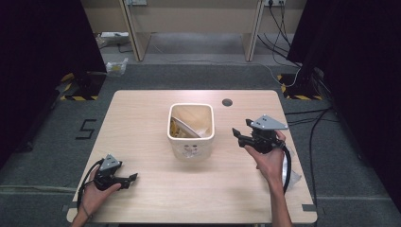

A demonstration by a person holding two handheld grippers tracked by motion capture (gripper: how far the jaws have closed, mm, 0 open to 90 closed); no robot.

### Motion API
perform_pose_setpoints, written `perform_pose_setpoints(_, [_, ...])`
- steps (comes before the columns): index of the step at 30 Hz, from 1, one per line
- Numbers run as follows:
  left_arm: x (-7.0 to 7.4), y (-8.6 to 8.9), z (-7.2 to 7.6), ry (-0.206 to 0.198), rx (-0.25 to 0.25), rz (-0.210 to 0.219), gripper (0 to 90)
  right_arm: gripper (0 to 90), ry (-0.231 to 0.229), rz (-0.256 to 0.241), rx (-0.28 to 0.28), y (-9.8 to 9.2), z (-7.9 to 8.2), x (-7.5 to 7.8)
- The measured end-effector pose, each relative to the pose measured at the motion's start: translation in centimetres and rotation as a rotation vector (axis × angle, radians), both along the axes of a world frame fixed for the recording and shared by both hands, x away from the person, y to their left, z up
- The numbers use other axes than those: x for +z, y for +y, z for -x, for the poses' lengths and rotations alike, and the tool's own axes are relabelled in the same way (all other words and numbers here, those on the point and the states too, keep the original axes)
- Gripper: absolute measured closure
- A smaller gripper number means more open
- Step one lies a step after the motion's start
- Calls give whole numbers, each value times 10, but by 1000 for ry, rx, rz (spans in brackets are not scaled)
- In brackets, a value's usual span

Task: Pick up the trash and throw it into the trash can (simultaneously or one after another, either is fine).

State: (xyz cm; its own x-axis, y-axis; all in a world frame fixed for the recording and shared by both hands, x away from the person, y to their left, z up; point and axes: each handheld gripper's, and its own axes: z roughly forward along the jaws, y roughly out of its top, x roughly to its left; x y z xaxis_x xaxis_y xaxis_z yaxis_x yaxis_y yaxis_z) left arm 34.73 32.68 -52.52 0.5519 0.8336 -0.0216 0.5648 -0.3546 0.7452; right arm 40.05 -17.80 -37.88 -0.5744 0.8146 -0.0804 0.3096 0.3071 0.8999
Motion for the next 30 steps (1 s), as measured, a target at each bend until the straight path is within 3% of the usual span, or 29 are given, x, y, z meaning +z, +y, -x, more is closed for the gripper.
perform_pose_setpoints(9, [0, 0, 0, 2, -1, -2, 132, 348, 16, 14, -21, -9, 3, -8])
perform_pose_setpoints(16, [0, 0, 0, 2, -1, -2, 132, 290, 21, -5, -70, -21, 6, -12])
perform_pose_setpoints(30, [0, 0, 0, 1, 0, 0, 132, 271, 41, -1, -128, -42, 14, -17])
